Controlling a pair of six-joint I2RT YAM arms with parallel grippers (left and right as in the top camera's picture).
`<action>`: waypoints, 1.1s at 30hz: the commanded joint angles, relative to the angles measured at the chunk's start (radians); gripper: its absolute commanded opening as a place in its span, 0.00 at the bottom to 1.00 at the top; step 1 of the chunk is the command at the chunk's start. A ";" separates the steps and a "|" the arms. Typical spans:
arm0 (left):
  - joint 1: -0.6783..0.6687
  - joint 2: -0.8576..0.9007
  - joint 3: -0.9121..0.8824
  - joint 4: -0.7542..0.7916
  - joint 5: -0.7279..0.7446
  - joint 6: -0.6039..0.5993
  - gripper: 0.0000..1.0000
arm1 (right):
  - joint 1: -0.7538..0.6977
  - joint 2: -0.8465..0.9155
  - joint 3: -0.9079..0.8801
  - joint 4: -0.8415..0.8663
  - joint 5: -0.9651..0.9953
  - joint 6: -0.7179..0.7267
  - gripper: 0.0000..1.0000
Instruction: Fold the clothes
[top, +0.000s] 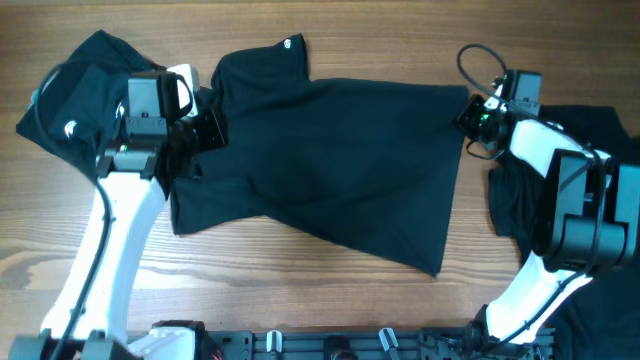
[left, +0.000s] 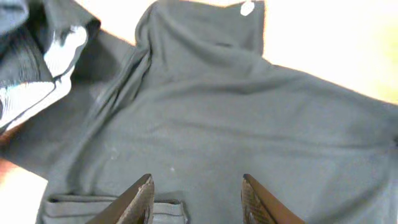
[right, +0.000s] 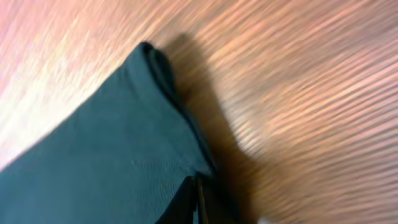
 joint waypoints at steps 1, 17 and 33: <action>-0.004 -0.033 0.002 -0.003 0.012 0.013 0.47 | -0.048 0.043 0.087 -0.031 0.084 0.014 0.06; 0.081 -0.016 0.000 -0.313 -0.085 0.009 0.54 | -0.056 -0.493 0.230 -0.765 -0.196 -0.262 0.49; 0.179 0.086 -0.038 -0.284 -0.033 0.013 0.57 | 0.045 -0.512 -0.464 -0.911 -0.220 0.060 0.50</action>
